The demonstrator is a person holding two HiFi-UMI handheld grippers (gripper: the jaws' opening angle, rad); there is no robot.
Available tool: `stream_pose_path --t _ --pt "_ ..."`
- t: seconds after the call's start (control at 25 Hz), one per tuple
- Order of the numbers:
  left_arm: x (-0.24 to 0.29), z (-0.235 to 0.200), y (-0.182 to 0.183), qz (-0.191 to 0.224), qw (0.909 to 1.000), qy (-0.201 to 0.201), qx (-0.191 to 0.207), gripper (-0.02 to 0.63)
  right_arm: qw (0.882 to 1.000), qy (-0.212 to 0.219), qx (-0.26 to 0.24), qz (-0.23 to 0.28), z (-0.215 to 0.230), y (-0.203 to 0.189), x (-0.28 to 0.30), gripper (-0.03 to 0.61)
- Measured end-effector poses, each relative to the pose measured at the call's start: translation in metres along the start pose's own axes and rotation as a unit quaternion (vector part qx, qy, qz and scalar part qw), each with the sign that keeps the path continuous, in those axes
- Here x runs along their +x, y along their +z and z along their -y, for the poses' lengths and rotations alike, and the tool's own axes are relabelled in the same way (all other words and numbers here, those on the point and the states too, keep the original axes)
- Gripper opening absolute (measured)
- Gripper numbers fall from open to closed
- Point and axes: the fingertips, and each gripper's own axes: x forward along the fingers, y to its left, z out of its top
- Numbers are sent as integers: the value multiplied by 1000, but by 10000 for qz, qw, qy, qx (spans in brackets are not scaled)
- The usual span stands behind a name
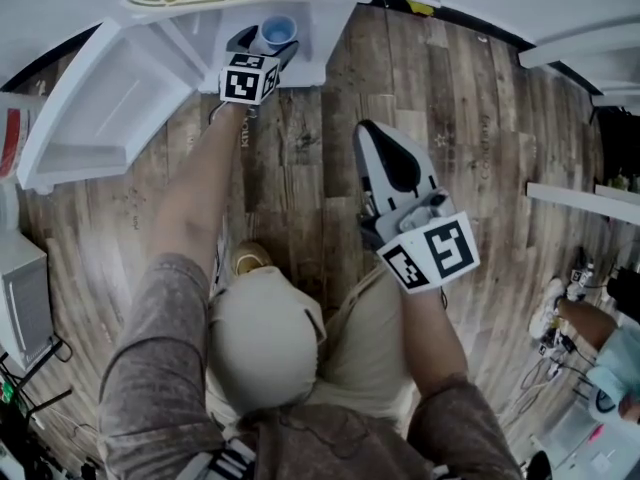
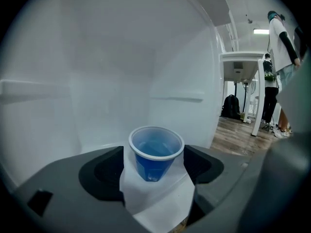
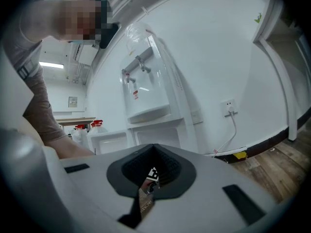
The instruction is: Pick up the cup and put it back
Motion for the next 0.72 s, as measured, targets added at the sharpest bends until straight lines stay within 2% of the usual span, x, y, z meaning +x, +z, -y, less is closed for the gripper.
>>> stream_pose_path --t 0.56,0.72 --pt "16 -2 -4 -3 9999 7 -106 377 9996 -118 -78 -237 12 -14 3 3" --pt "16 -4 -2 36 9999 10 -126 336 9995 -118 4 -298 15 -20 7 3"
